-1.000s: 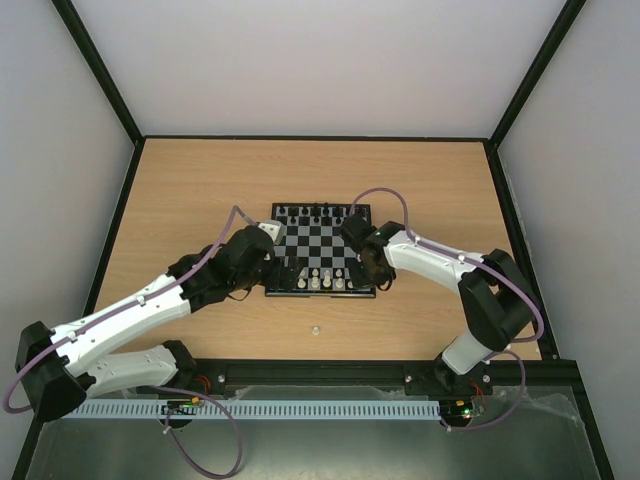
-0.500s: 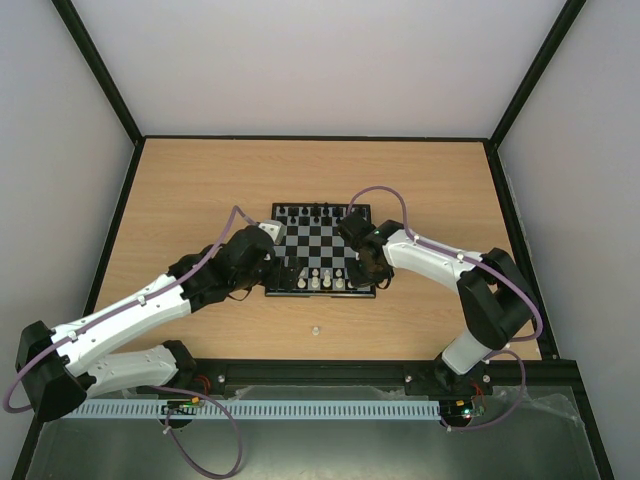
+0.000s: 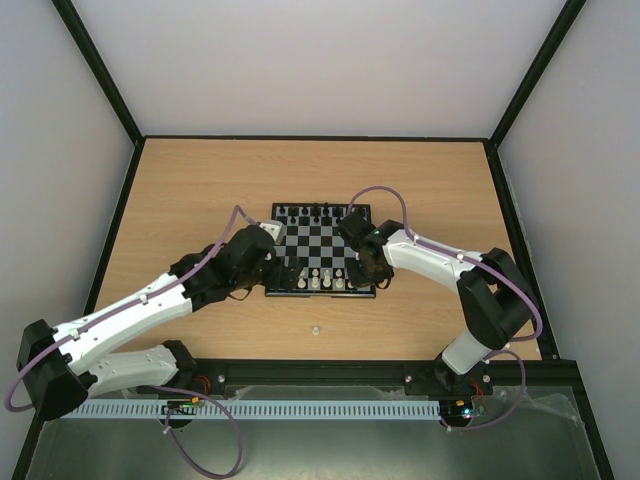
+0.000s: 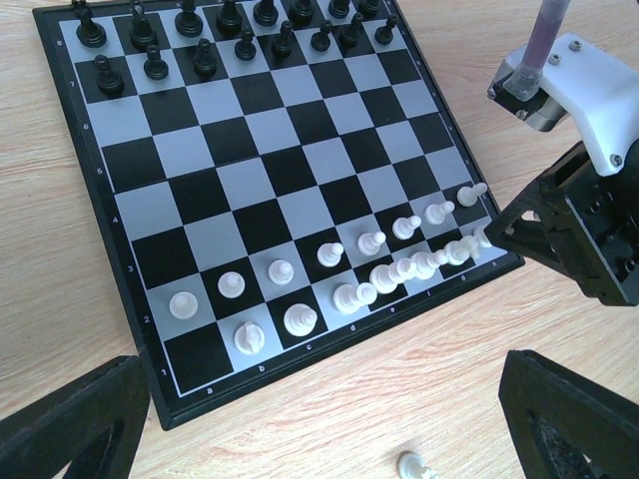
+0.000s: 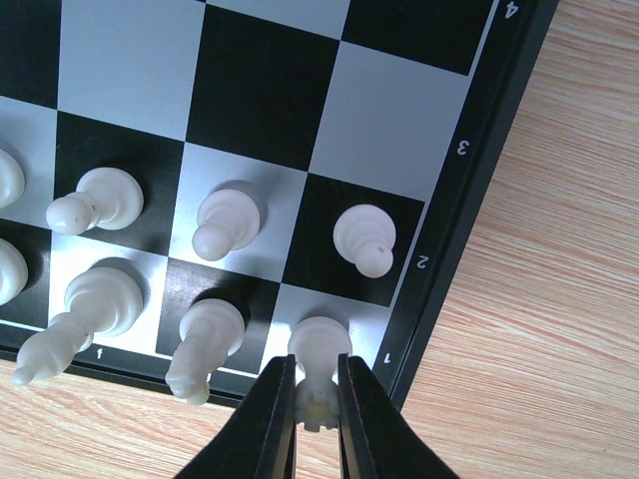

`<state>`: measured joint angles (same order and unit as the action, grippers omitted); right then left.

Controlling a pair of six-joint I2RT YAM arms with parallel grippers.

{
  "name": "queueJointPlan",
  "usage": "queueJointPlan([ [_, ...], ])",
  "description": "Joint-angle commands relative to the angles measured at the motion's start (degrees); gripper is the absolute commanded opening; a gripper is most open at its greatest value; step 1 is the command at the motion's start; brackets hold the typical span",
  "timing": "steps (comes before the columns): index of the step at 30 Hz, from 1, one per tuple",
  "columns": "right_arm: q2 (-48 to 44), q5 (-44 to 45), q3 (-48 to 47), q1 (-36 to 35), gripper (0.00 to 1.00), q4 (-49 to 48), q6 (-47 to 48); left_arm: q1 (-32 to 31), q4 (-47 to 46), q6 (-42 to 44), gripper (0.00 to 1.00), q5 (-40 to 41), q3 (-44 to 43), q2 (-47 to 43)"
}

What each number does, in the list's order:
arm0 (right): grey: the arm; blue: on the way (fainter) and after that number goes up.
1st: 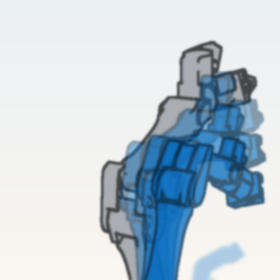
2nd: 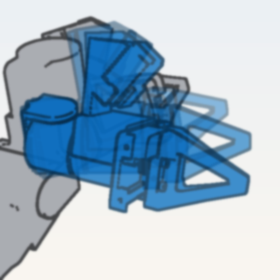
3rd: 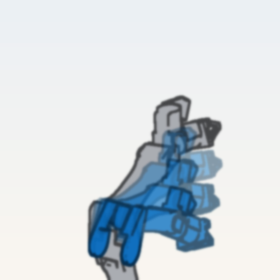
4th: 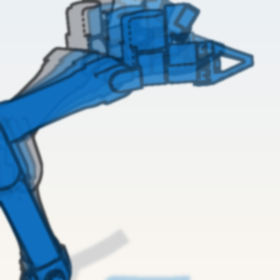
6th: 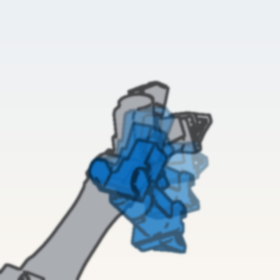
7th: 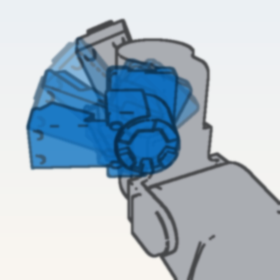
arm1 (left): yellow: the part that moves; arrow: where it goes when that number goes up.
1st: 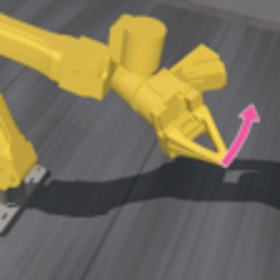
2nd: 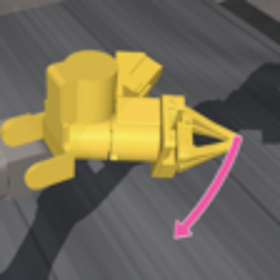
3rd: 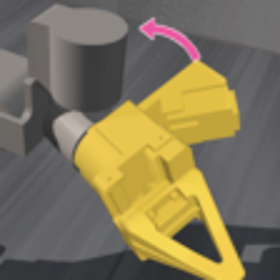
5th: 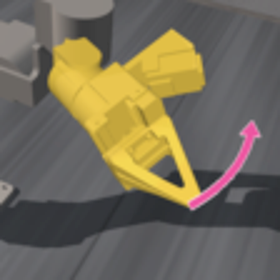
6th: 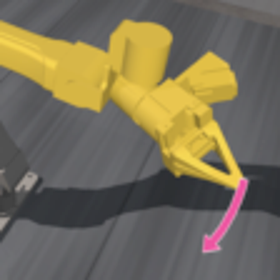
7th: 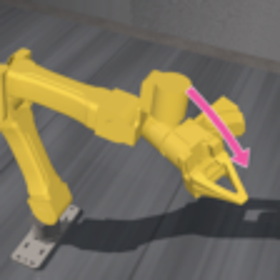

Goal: Set up the chess pieces on the board
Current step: Place the chess piece on the chessboard.

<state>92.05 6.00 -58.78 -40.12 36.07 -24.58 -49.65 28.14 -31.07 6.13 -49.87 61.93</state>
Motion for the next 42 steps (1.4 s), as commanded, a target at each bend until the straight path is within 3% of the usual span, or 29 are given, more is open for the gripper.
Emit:
queueJointPlan([
  [1, 1.0, -0.4, 0.3, 0.1, 0.11, 1.5, 0.4, 0.5, 0.0, 0.6, 0.99, -0.3, -1.4, 0.2],
  [37, -1.6, 0.1, 0.5, 0.1, 0.23, 2.3, -0.1, 0.7, -0.2, 0.7, 0.99, -0.7, -1.5, 0.8],
  [42, -6.8, -1.0, -0.2, 0.2, 0.37, 2.2, -0.3, 0.8, 0.0, 0.7, 0.99, -0.7, -1.7, 1.1],
])
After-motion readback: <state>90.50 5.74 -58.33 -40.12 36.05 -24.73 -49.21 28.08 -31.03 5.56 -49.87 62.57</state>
